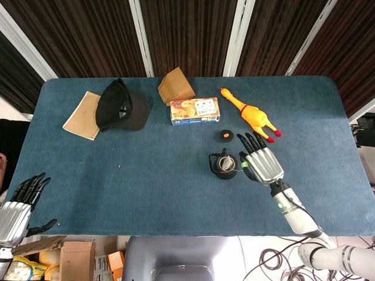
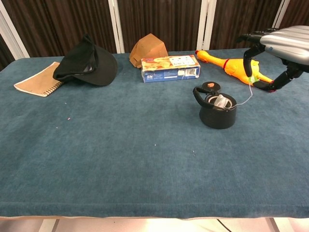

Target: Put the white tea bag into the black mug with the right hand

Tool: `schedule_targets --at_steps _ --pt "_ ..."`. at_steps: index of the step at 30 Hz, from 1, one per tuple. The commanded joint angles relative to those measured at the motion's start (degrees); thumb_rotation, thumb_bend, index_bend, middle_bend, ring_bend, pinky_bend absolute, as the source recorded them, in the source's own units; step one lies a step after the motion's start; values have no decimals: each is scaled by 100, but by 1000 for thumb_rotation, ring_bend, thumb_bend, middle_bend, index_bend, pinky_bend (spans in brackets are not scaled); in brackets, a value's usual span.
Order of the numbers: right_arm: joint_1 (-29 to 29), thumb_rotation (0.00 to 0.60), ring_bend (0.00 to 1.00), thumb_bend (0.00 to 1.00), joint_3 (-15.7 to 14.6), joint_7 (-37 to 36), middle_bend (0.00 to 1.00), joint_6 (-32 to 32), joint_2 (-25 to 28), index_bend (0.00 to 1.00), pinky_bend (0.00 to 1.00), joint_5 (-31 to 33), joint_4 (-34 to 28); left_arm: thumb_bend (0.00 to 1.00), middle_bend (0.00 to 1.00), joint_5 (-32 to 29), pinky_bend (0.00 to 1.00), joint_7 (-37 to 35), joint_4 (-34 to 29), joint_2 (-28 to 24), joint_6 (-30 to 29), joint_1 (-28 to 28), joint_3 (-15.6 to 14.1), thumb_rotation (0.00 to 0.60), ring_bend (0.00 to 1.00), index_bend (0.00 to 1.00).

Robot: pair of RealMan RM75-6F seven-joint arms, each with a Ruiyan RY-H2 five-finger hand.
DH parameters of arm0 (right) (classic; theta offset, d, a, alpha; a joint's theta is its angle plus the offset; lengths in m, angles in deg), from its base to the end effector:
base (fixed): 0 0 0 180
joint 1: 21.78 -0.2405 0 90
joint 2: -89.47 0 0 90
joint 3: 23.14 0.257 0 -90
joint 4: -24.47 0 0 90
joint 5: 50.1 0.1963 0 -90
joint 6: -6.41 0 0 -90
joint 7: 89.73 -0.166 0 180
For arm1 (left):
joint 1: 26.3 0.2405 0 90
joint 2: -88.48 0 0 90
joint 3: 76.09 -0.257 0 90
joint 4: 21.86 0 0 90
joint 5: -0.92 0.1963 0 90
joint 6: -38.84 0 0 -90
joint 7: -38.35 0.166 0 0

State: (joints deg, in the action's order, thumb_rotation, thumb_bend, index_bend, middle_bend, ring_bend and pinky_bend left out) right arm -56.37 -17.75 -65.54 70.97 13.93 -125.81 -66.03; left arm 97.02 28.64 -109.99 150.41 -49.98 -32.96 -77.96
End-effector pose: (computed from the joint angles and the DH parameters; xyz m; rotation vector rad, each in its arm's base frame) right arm -0.1881 -0.3360 0.0683 1.8440 -0.6107 0.8291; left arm -0.2932 0.1937 0.1749 -1.5485 -0.8851 -1.0429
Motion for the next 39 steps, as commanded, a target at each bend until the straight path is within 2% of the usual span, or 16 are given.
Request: schedule_targets --at_steps 1,8,16,19,20,22,24,25,26,29,31,39 --pt "105 600 0 302 -121 -36 43 22 12 488 13 -72 66 28 0 0 103 -14 -1 -4 -6 3 1 600 0 0" --pt "237 600 0 302 -281 -166 43 -6 -147 450 13 -204 370 28 0 13 103 6 -15 -8 -11 10 -7 600 0 0" --pt "224 600 0 302 -278 -236 45 -147 -238 376 13 -261 517 28 0 0 103 0 -19 -11 13 2 -3 600 0 0" --pt "136 600 0 425 -188 -234 45 -253 -200 319 12 -236 488 28 0 1 103 -3 -17 -9 25 -4 -3 600 0 0" --pt "71 600 0 526 -142 -214 45 -378 -175 305 9 -170 468 28 0 -2 103 3 -21 -8 41 -8 -7 600 0 0" --pt "-67 600 1 646 -63 -16 56 -622 -123 291 7 1 412 28 0 -5 103 4 -27 -8 62 -19 -6 600 0 0" --pt "-174 600 83 759 -10 285 182 -789 -89 277 78 184 348 28 0 -5 103 4 -29 -10 56 -19 -2 600 0 0" --pt "-223 600 158 796 15 410 273 -869 -70 271 149 280 295 28 0 -5 103 1 -29 -10 50 -16 -2 600 0 0" --pt "-287 600 273 837 48 547 390 -976 -40 265 263 414 228 28 0 -8 103 -3 -26 -11 39 -11 1 600 0 0" --pt "-432 600 437 880 110 951 538 -1146 37 253 470 736 92 28 0 -18 103 -15 -18 -13 33 -8 7 600 0 0" --pt "-514 600 489 883 135 1171 580 -1209 58 243 528 926 9 28 0 -14 103 -16 -16 -12 37 -11 6 600 0 0" --pt "-748 599 501 885 42 1859 594 -1334 -6 245 531 1504 -139 28 0 -2 103 -16 -11 -7 11 -3 8 600 0 0"
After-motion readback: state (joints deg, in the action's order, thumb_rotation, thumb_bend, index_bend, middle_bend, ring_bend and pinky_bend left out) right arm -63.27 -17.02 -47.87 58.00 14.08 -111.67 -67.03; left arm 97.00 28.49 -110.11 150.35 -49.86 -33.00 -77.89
